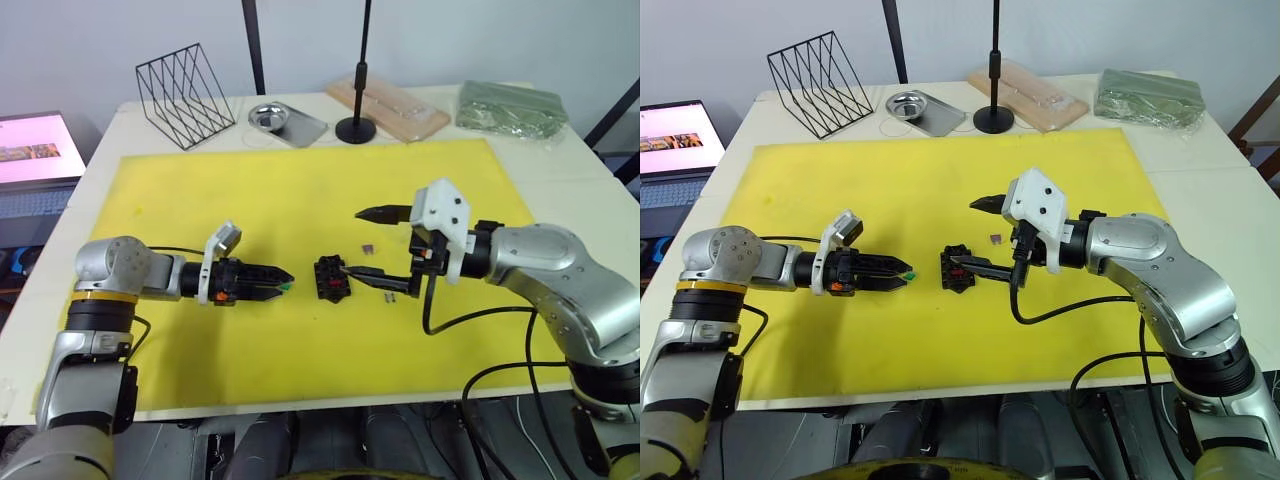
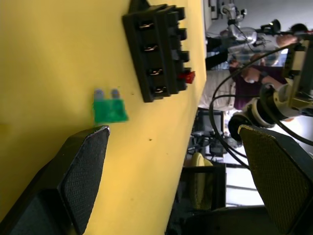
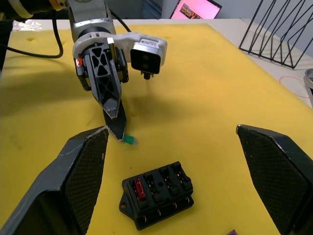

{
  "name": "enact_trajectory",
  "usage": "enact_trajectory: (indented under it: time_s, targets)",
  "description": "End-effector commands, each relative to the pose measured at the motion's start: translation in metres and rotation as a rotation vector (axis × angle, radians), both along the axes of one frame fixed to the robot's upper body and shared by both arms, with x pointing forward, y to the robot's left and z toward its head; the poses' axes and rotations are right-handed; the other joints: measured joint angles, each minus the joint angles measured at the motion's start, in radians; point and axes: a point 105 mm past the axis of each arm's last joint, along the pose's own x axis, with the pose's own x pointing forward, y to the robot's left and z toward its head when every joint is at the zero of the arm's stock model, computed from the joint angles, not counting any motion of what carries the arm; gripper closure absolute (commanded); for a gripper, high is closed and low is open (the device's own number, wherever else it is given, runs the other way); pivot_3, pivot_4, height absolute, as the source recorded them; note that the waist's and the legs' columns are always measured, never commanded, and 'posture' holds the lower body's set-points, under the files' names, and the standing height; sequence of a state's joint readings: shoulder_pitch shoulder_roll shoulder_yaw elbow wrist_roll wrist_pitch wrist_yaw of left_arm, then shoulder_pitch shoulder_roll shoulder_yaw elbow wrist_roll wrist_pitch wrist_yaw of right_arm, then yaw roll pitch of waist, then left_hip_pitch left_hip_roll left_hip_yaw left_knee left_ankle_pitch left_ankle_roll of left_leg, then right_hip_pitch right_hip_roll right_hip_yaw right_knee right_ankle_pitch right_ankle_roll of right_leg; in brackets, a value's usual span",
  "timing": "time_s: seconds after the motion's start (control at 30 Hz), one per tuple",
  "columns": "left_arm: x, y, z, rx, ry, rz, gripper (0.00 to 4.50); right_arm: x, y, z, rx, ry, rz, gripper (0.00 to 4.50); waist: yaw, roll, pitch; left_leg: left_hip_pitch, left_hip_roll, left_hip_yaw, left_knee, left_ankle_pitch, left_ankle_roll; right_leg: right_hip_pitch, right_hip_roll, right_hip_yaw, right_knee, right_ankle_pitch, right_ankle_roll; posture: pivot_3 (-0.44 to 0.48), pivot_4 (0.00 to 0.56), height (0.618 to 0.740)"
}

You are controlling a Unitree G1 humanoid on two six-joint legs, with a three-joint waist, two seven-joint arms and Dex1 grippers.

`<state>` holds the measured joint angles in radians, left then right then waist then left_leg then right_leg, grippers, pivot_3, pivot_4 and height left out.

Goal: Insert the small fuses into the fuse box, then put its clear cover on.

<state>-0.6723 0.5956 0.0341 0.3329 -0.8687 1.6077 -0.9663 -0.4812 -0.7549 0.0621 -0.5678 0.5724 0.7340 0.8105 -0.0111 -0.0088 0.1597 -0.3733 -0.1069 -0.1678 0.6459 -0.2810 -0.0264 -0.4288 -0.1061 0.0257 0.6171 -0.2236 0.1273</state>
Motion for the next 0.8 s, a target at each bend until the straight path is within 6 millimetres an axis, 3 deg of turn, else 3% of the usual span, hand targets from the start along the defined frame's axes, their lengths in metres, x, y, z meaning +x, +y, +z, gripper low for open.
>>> enact_trajectory:
  time_s: [0.03,0.3,0.8]
  targets:
    - [0.004,0.005,0.011,-0.012,-0.028,0.024,0.04,-0.004,-0.002,0.014,0.010,-0.068,0.000,0.00,0.000,0.000,0.000,0.000,0.000,0.000,0.000,0.000,0.000,0.000,0.000,0.000,0.000,0.000,0.000,0.000,0.150,0.740]
    - [0.014,0.013,0.016,0.004,-0.047,0.074,0.04,-0.005,-0.001,0.014,0.014,-0.069,-0.005,0.00,0.000,0.000,0.000,0.000,0.000,0.000,0.000,0.000,0.000,0.000,0.000,0.000,0.000,0.000,0.000,0.000,0.150,0.740]
    - [0.006,-0.004,-0.012,0.035,-0.010,0.037,0.04,-0.007,-0.001,0.014,0.007,-0.068,-0.002,0.00,0.004,0.000,0.000,0.000,0.000,0.000,0.000,0.001,-0.001,0.001,-0.001,0.000,0.000,0.000,0.000,0.000,0.150,0.740]
